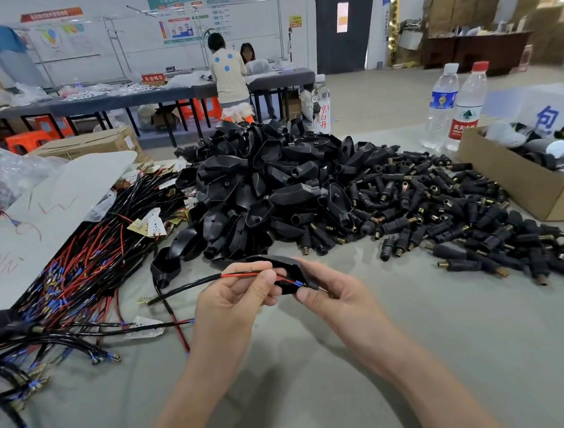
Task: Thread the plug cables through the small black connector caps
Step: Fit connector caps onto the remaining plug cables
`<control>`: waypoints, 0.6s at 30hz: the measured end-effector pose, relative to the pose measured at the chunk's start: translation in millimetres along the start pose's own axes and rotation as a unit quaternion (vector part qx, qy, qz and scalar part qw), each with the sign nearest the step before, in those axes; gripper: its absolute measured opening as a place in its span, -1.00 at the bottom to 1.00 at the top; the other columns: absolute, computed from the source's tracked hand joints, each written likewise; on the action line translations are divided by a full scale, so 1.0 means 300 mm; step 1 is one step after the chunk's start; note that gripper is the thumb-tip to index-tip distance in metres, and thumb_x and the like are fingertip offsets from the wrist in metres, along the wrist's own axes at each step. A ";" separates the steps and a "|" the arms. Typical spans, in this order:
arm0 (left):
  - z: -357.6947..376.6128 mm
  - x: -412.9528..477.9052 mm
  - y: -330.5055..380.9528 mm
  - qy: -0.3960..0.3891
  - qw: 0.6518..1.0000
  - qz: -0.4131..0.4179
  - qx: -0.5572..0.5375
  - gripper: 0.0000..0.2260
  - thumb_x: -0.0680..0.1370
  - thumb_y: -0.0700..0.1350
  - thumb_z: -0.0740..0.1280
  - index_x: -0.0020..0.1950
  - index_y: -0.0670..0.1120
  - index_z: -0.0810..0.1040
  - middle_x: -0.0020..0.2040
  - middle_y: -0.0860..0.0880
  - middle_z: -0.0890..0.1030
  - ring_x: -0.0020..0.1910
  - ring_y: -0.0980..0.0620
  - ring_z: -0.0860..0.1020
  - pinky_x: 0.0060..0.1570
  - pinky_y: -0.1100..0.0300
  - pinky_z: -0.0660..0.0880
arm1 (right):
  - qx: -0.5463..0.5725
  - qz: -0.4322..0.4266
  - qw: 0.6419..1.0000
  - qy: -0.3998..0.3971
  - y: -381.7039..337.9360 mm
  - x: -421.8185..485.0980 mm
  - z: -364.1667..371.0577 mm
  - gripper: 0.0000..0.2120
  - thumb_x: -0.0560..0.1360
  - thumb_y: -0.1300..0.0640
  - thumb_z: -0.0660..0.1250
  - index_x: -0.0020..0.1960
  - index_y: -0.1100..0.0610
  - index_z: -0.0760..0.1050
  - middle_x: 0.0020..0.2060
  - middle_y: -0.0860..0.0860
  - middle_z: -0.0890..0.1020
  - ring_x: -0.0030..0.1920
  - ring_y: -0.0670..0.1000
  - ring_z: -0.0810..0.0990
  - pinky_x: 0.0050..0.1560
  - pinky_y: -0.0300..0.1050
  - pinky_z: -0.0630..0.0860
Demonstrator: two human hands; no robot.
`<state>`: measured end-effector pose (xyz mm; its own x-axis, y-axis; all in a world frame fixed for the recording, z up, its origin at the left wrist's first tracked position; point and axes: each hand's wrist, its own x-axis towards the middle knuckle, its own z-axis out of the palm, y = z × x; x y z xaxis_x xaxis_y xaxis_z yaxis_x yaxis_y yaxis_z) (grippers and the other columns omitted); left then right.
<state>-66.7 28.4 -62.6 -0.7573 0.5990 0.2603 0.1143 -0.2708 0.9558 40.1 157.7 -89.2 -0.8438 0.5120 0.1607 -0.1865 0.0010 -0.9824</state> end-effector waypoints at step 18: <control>-0.011 0.010 -0.039 -0.034 0.994 -0.100 0.015 -0.92 0.57 -0.14 0.41 -0.08 -0.07 0.69 -0.31 -0.11 0.62 -0.40 0.02 0.50 -0.39 0.22 0.44 | 0.159 0.020 0.987 0.018 0.017 0.000 0.022 -0.77 0.58 0.31 0.30 0.22 0.17 0.53 0.13 0.07 0.70 0.18 -0.01 0.65 0.17 -0.25 0.54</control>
<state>-72.3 30.9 -73.6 -0.7223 0.6878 0.0728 -0.0141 -0.1200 0.9927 35.8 152.1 -93.5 -0.8359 0.5371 0.1131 -0.3067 -0.2862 -0.9078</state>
